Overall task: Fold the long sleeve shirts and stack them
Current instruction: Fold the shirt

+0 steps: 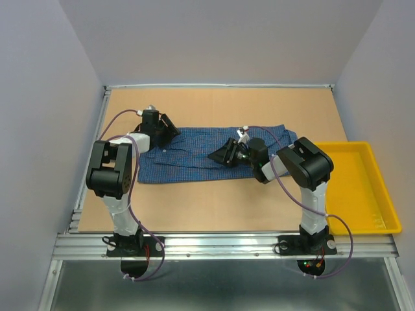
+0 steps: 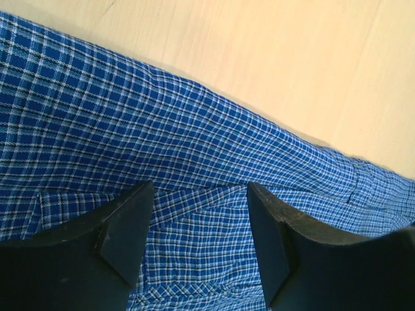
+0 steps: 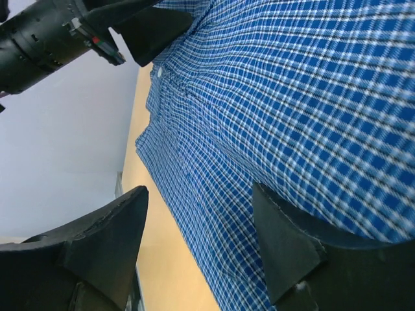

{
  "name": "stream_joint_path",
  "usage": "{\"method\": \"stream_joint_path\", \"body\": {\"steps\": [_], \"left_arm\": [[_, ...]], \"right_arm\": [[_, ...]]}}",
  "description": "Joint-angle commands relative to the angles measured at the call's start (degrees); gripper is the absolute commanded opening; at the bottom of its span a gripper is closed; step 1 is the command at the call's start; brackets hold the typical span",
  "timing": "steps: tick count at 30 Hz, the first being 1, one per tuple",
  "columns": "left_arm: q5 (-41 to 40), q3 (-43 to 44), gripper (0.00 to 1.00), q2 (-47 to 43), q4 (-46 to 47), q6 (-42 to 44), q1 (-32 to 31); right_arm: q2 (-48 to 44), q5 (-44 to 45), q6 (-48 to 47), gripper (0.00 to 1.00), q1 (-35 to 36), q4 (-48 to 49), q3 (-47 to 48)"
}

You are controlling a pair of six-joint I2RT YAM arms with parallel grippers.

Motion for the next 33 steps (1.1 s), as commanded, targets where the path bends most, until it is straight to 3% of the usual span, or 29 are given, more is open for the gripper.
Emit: {"method": "stream_joint_path", "body": {"steps": [1, 7, 13, 21, 28, 32, 33], "left_arm": [[-1.0, -1.1, 0.7, 0.4, 0.2, -0.4, 0.2], [-1.6, -3.1, 0.7, -0.4, 0.2, 0.1, 0.3], [-2.3, -4.5, 0.7, -1.9, 0.2, -0.3, 0.4], [-1.7, -4.5, 0.7, -2.1, 0.2, -0.7, 0.7], [-1.2, -4.2, 0.71, -5.7, -1.9, -0.7, 0.8], [-3.0, -2.0, 0.76, -13.0, -6.6, 3.4, 0.7], [-4.5, -1.1, 0.8, -15.4, -9.3, 6.6, 0.7]], "right_arm": [[-2.0, 1.3, -2.5, 0.71, -0.6, 2.4, -5.7], [-14.4, 1.6, -6.7, 0.72, -2.4, -5.4, -3.8], [-12.7, 1.3, -6.5, 0.72, -5.5, -6.2, -0.8], [-6.7, 1.1, -6.5, 0.72, -13.1, 0.4, -11.1], [-13.9, -0.6, -9.3, 0.72, -17.9, 1.7, -16.6], [-25.6, 4.3, -16.4, 0.72, -17.8, -17.7, -11.0], [-30.5, 9.3, -19.2, 0.72, -17.7, -29.2, -9.5]]}}
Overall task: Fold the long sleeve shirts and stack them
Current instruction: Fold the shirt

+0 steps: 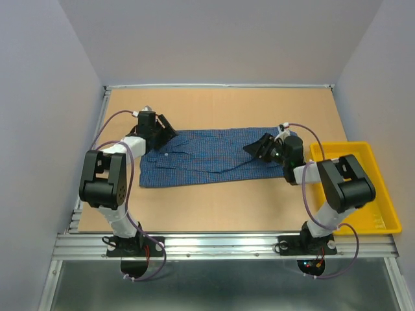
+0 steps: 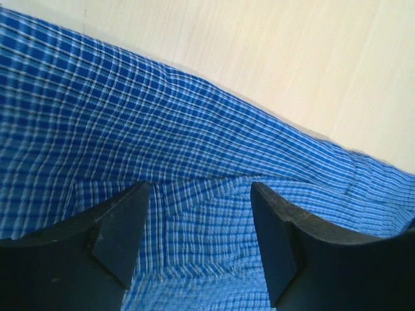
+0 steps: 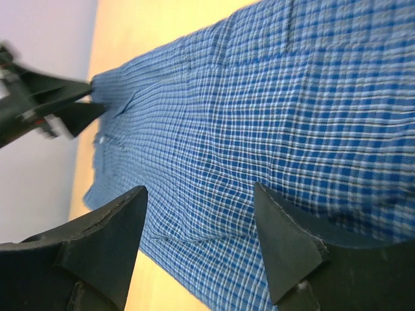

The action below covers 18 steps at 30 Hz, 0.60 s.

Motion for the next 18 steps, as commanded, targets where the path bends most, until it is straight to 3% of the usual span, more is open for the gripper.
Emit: {"method": "stream_joint_path", "body": {"steps": [1, 4, 8, 12, 18], "left_arm": [[-4.2, 3.4, 0.82, -10.3, -7.3, 8.0, 0.2], [-8.0, 8.0, 0.89, -12.4, -11.3, 16.0, -0.9], [-14.8, 12.0, 0.91, -10.3, -14.5, 23.4, -3.1], [-18.1, 15.1, 0.91, -5.2, -16.6, 26.1, -4.8], [-18.9, 16.6, 0.8, 2.7, -16.9, 22.7, -4.7]], "right_arm": [[-13.1, 11.0, -10.6, 0.72, -0.1, -27.2, 6.6], [-20.1, 19.5, -15.3, 0.7, 1.2, -49.2, 13.9], [-22.6, 27.0, -16.6, 0.65, 3.1, -63.9, 18.0], [-22.5, 32.3, -15.0, 0.65, 5.4, -68.9, 19.3], [-17.9, 33.2, -13.6, 0.61, 5.5, -69.2, 17.9]]}}
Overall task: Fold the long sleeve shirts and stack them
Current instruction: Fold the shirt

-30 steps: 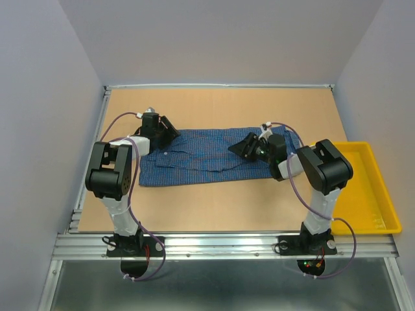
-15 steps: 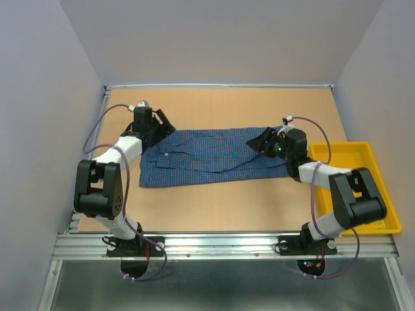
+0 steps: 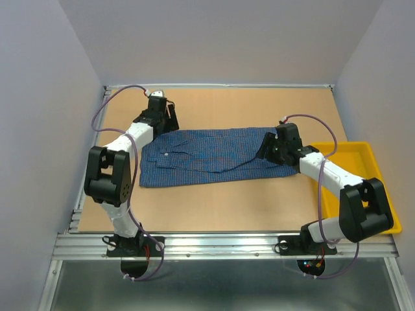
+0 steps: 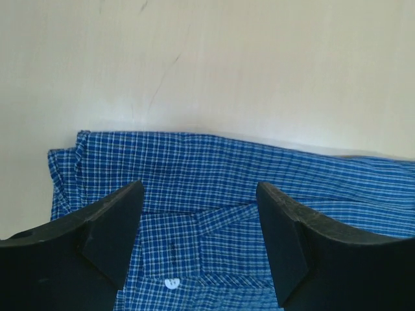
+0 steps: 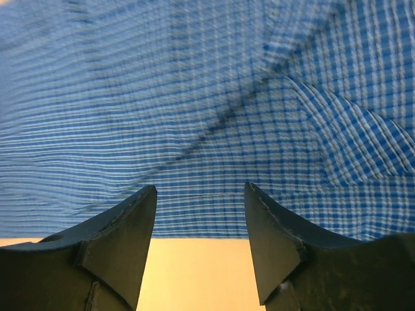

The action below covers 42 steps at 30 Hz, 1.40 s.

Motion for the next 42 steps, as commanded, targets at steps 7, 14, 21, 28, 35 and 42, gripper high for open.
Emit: {"method": "stream_joint_path", "body": {"steps": [7, 14, 21, 28, 35, 42], "left_arm": [[-0.5, -0.3, 0.73, 6.2, -4.3, -5.9, 2.8], [6.0, -7.6, 0.72, 5.1, -6.1, -14.0, 6.6], [23.9, -25.7, 0.72, -10.4, -0.1, -21.5, 6.5], [26.0, -39.1, 0.8, -26.2, -2.0, -26.4, -4.8], [20.9, -34.5, 0.88, -41.3, -11.9, -23.6, -6.3], [9.7, -26.1, 0.78, -33.7, -16.4, -13.9, -5.7]], "right_arm": [[11.4, 6.8, -1.6, 0.55, 0.0, -3.6, 4.0], [23.3, 7.7, -8.9, 0.51, 0.0, 1.5, 12.2], [42.5, 3.8, -20.1, 0.54, 0.0, 1.8, 37.9], [54.4, -2.8, -23.6, 0.66, 0.0, -0.8, 66.2], [38.1, -4.8, -21.1, 0.74, 0.7, -2.1, 56.2], [18.3, -6.7, -10.9, 0.67, 6.1, -2.3, 29.9]]}}
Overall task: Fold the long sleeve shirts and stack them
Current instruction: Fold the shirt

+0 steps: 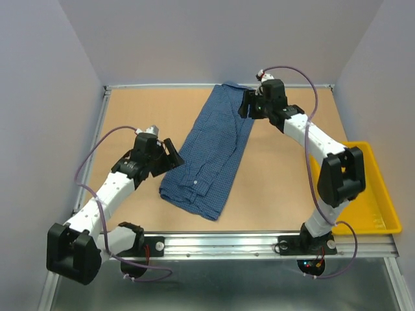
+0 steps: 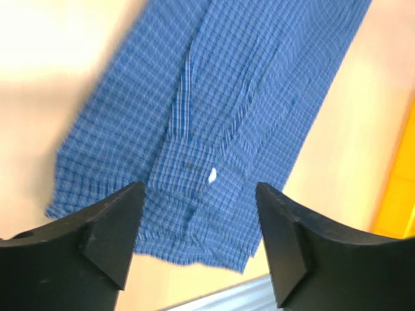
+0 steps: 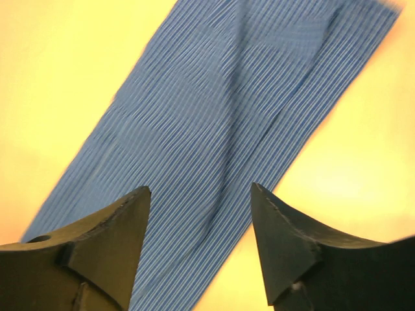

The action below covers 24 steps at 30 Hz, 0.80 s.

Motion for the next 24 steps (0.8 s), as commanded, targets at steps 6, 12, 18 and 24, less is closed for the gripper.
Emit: {"method": "stream_joint_path", "body": {"steps": [6, 12, 18, 24], "left_arm": [[-8.4, 4.4, 0.59, 17.1, 3.2, 8.2, 1.9], [-6.6, 2.1, 0.5, 22.1, 6.3, 7.1, 1.9], [-1.5, -2.9, 0.42, 22.1, 7.2, 6.2, 1.8], [3.6, -6.9, 0.41, 18.7, 9.2, 3.2, -1.4]], "right_arm": [[-9.2, -1.4, 13.0, 0.56, 13.2, -0.1, -18.9], [-4.9, 0.4, 14.5, 0.53, 16.6, 3.9, -22.8], [2.3, 7.2, 5.5, 0.46, 16.2, 5.7, -22.3], [5.3, 10.3, 0.2, 0.45, 11.8, 5.7, -21.9]]}}
